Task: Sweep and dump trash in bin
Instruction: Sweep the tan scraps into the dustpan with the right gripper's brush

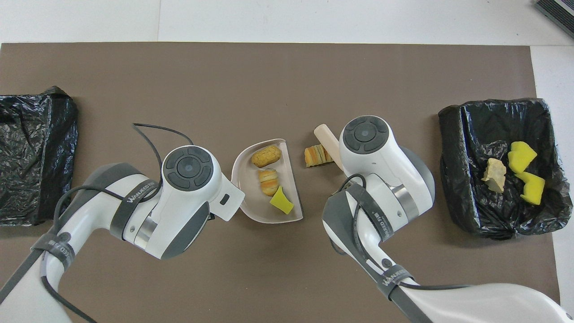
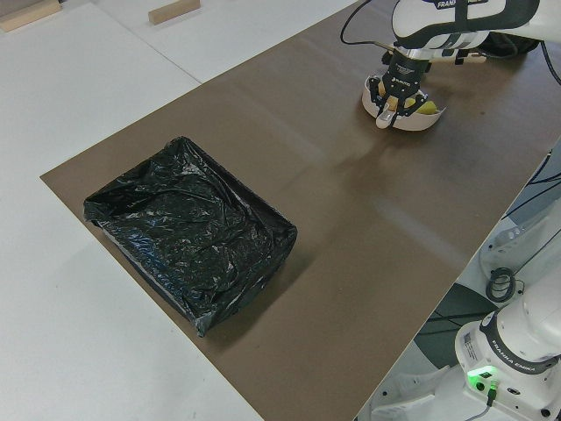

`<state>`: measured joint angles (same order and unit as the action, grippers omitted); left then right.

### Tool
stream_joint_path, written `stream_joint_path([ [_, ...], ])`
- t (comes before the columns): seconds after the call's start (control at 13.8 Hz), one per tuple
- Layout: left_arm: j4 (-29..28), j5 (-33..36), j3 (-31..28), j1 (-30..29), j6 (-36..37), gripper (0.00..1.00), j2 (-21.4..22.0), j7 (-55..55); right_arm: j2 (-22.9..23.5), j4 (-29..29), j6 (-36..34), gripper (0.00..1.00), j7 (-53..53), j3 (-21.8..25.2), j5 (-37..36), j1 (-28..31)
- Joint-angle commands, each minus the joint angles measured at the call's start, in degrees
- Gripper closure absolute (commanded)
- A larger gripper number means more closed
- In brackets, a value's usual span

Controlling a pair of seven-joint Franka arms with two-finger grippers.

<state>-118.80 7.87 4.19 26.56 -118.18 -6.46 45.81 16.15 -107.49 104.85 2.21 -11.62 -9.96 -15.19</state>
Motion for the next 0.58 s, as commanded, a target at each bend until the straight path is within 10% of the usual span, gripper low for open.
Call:
stream_joint_path([
  [0.0,-0.55,-0.48,0.03,0.51,0.32,1.00,1.10,-1.51,-1.37,-0.52,-2.55,1.00,-0.09,-0.42,8.51,-1.42],
  [0.51,-4.86,-0.66,0.12,-0.28,-11.89,1.00,0.92,0.60,-2.25,-0.18,-2.72,1.00,-2.65,-0.51,25.87,-2.21],
])
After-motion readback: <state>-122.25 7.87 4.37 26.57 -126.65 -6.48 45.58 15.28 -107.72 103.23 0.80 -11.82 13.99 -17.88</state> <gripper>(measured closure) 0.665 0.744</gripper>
